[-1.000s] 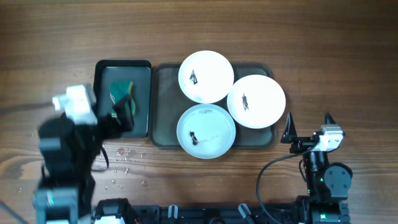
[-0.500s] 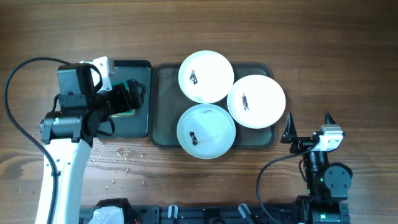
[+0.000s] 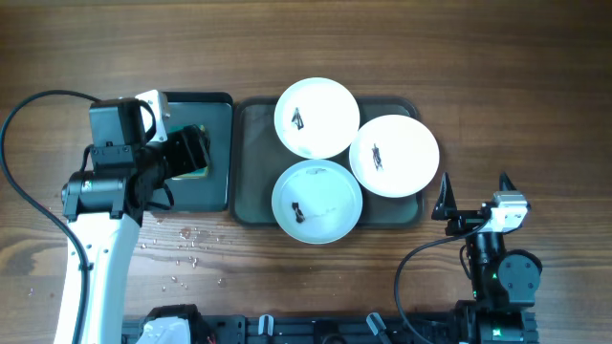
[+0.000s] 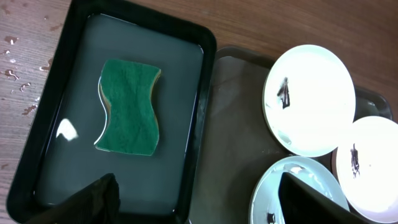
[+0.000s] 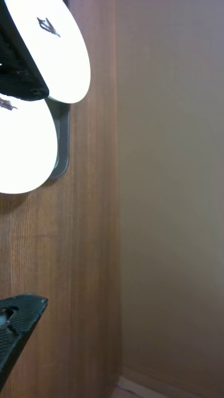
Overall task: Clean dirty plates on tray and stack at the side
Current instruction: 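Move the left gripper over the green sponge in the black tray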
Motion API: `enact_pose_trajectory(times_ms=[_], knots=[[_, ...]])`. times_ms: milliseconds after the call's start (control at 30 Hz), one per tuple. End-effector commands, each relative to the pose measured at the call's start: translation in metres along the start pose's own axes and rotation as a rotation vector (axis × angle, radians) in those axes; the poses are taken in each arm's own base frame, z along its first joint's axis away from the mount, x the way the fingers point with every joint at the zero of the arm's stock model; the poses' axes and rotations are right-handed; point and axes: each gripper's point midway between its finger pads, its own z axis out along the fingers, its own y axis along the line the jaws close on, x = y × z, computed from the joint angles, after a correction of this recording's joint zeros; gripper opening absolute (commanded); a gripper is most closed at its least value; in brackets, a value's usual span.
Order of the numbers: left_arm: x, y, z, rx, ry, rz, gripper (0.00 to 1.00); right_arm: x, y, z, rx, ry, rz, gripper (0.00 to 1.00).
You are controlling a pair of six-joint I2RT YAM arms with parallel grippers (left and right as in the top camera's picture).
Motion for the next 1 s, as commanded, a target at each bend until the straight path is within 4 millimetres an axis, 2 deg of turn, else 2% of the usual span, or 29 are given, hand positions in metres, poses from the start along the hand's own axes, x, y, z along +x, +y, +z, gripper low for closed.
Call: enact_pose_trajectory(times_ms=[0, 67, 100, 133, 200, 367, 533, 967], knots=[[-0.005, 0.004, -0.001, -0.018, -0.013, -0.018, 0.64, 0.0, 0.002, 0.0, -0.013, 0.001, -0.014, 1.0], [-0.004, 0.003, -0.001, -0.013, -0.008, -0.021, 0.24, 0.0, 0.002, 0.0, -0.013, 0.001, -0.014, 1.0], [-0.002, 0.001, 0.0, -0.004, 0.0, -0.03, 0.14, 0.0, 0.002, 0.0, -0.013, 0.001, -0.014, 1.0], [0.0, 0.001, 0.001, 0.001, 0.013, -0.048, 0.08, 0.0, 0.002, 0.0, -0.013, 0.001, -0.014, 1.0], [0.005, 0.002, 0.003, -0.001, 0.039, -0.055, 0.08, 0.0, 0.002, 0.0, -0.013, 0.001, -0.014, 1.0], [0.016, 0.007, 0.019, -0.02, 0.109, -0.069, 0.14, 0.001, 0.004, 0.0, -0.022, 0.001, -0.014, 1.0], [0.021, 0.011, 0.03, -0.031, 0.148, -0.077, 0.14, 0.001, 0.005, 0.0, -0.025, 0.001, -0.014, 1.0], [0.014, 0.009, 0.031, -0.023, 0.121, -0.072, 0.19, 0.001, 0.005, 0.0, -0.025, 0.001, -0.014, 1.0]])
